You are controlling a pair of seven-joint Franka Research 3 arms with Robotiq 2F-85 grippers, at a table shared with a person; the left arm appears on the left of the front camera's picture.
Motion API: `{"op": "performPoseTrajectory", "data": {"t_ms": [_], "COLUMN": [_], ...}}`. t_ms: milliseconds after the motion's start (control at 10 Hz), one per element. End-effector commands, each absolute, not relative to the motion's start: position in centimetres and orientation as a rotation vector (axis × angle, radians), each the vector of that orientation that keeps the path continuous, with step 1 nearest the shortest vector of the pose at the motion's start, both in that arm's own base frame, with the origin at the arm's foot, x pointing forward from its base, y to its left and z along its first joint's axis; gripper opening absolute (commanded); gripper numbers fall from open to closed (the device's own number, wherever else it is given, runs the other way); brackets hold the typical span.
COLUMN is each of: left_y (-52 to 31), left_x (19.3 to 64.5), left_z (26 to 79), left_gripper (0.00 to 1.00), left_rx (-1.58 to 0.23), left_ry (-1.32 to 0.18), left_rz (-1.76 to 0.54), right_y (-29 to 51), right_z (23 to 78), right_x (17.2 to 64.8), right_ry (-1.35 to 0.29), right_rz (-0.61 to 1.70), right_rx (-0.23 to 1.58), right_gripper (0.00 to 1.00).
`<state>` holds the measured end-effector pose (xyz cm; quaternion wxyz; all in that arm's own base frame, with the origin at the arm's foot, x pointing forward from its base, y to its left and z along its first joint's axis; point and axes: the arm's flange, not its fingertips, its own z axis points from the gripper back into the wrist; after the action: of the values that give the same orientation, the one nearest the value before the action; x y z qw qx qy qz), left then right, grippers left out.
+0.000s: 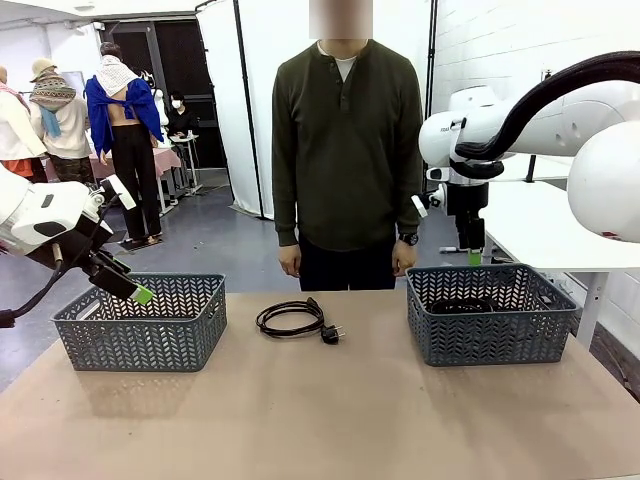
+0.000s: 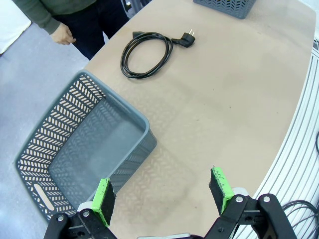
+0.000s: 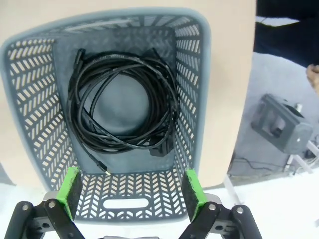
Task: Organize the cables according to human instructions.
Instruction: Pick up a bundle of cables and place it in the basket indicated by the human.
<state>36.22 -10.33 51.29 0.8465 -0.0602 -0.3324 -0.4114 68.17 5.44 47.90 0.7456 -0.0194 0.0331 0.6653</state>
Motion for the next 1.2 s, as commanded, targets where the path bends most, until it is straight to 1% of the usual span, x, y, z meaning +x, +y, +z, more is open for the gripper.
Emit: {"op": "performPoseTrajectory", "data": {"t_ms": [0, 200, 600, 700, 900, 1100], "left_y": [-10.2, -10.2, -10.2, -10.2, -10.2, -10.2], "left_x": [36.3, 36.3, 36.3, 36.3, 36.3, 36.3], "left_z": [51.3, 51.3, 51.3, 51.3, 51.3, 51.3], "left_gripper": [1.00, 1.00, 1.00, 1.00, 1.00, 1.00], "left_rx": [-0.130, -0.130, -0.130, -0.130, -0.130, -0.130], "left_ry": [-0.702, -0.702, -0.702, -0.702, -0.702, -0.702], "left_rz": [-0.862, -0.862, -0.862, -0.862, -0.862, -0.862], "right_y": [6.5, 7.6, 10.3, 11.1, 12.0, 12.8], "right_z": [50.1, 51.8, 52.9, 52.8, 52.4, 51.3], "right_x": [66.1, 64.1, 58.2, 56.5, 53.7, 51.7], "right_ry": [-0.012, -0.056, -0.275, -0.321, -0.362, -0.407], "right_rz": [1.370, 1.299, 1.146, 1.145, 1.148, 1.155], "right_rx": [-0.040, -0.015, 0.015, 0.045, 0.087, 0.103], "right_gripper": [1.00, 1.00, 1.00, 1.00, 1.00, 1.00]}}
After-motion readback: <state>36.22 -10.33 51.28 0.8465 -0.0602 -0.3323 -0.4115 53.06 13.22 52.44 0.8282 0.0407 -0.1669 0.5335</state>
